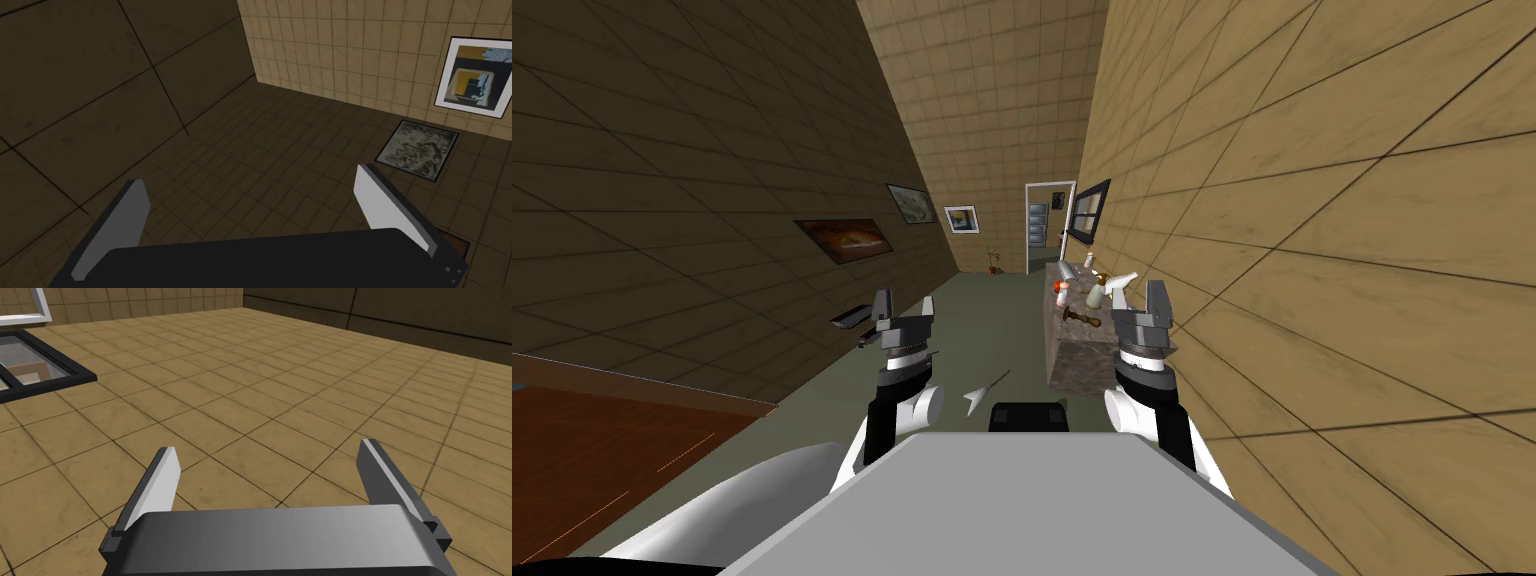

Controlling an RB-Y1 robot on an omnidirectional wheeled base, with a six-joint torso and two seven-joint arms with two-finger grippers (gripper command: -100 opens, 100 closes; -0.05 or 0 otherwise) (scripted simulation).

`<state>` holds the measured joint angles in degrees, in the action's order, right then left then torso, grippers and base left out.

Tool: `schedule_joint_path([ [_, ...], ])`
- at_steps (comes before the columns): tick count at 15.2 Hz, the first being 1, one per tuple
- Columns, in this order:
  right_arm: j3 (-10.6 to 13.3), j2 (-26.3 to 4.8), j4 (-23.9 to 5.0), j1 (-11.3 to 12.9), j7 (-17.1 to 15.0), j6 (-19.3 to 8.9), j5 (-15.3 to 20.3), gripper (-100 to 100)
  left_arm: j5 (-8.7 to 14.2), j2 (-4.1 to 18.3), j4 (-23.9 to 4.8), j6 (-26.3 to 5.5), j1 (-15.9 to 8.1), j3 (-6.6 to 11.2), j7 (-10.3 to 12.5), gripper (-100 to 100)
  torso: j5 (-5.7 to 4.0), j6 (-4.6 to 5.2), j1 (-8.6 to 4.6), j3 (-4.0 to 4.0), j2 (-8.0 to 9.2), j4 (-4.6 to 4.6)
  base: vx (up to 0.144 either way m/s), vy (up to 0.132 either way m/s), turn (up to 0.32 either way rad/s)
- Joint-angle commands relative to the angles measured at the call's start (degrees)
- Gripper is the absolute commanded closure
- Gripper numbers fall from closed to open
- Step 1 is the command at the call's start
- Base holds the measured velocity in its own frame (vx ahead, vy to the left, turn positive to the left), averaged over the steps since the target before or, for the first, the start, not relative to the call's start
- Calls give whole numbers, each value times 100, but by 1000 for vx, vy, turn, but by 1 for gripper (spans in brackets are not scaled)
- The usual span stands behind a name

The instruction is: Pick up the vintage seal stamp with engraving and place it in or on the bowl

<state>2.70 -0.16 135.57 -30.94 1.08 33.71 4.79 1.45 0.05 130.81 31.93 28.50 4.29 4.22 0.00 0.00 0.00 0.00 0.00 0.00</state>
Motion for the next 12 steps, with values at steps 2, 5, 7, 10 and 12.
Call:
schedule_joint_path([
  [2, -4, -336, -130, -12, 64, -23, 84, -100, 0, 0, 0, 0, 0, 0, 0, 0, 0, 0, 2, 1, 1, 0, -12, 22, -20],
  [5, -16, -639, -321, -25, 158, -58, 207, -100, 0, 0, 0, 0, 0, 0, 0, 0, 3, 0, 16, 5, 8, 1, -25, 51, -28],
  [7, -28, -799, -443, -31, 218, -82, 287, -100, 0, -1, 0, 0, 0, -1, 0, 0, 5, 0, 23, 6, 11, 2, -31, 67, -31],
  [10, -60, -1134, -734, -43, 365, -142, 478, -100, 0, -1, 0, 0, 0, -1, 0, 0, 8, 0, 37, 8, 15, 3, -34, 98, -43],
  [12, -81, -1314, -900, -48, 449, -177, 587, -100, 0, -1, 0, 0, -1, -1, 0, 0, 9, 0, 47, 10, 19, 3, -58, 121, -54],
])
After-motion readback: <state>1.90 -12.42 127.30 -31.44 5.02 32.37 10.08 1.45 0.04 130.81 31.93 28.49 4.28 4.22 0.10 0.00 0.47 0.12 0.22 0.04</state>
